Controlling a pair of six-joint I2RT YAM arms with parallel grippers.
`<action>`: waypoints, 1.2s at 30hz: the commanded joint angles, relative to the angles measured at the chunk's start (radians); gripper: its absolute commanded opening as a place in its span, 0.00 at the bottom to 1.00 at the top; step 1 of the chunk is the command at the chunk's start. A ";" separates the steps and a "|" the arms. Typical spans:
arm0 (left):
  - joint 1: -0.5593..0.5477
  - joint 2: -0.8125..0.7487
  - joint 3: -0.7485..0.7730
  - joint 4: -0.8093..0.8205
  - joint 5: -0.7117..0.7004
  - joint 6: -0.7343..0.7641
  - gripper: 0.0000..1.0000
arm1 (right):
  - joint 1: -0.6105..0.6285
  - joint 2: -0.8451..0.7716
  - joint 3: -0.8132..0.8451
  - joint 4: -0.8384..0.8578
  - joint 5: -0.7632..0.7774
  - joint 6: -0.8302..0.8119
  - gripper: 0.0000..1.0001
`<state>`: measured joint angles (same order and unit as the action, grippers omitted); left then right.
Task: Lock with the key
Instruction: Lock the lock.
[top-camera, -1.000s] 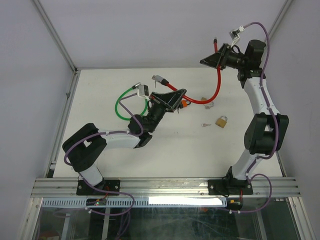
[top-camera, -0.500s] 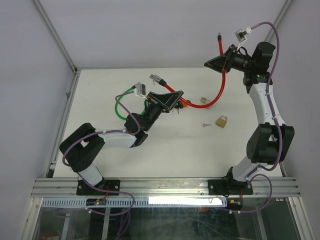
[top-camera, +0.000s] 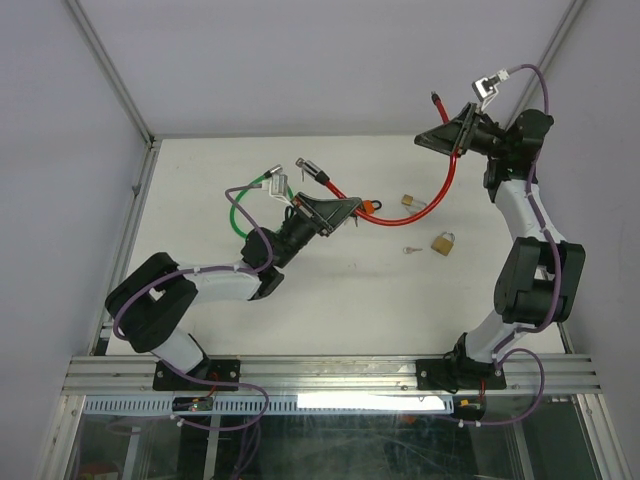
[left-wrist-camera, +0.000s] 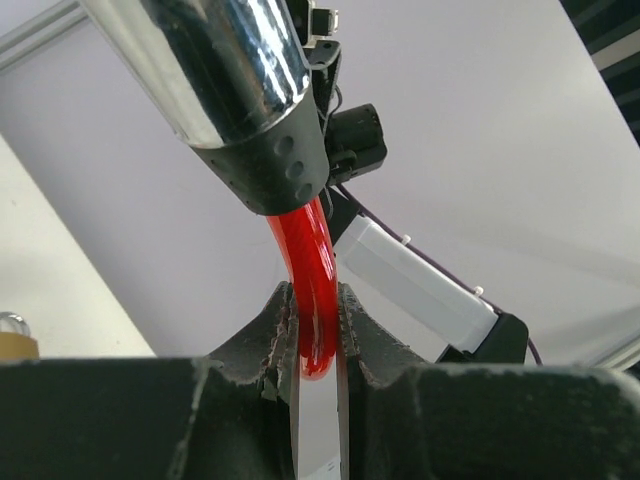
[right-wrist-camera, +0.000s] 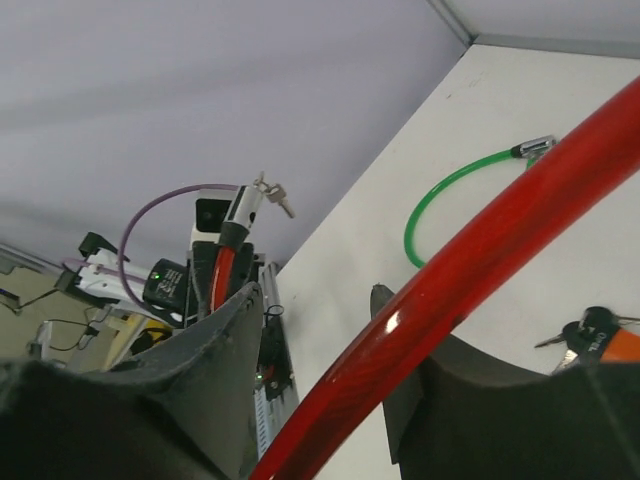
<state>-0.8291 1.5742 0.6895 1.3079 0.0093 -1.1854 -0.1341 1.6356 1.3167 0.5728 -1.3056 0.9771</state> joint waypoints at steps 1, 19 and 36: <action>0.028 -0.056 -0.026 0.003 -0.028 0.035 0.00 | -0.002 -0.031 -0.017 0.270 -0.084 0.258 0.41; 0.067 -0.088 -0.101 -0.001 -0.096 0.027 0.00 | 0.001 -0.096 0.003 -0.293 -0.041 -0.175 0.54; 0.077 -0.094 -0.137 0.007 -0.091 0.024 0.00 | -0.048 -0.074 0.067 -0.383 0.109 -0.254 0.41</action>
<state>-0.7635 1.5097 0.5575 1.2747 -0.0872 -1.1809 -0.1585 1.5913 1.3006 0.1936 -1.2358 0.7719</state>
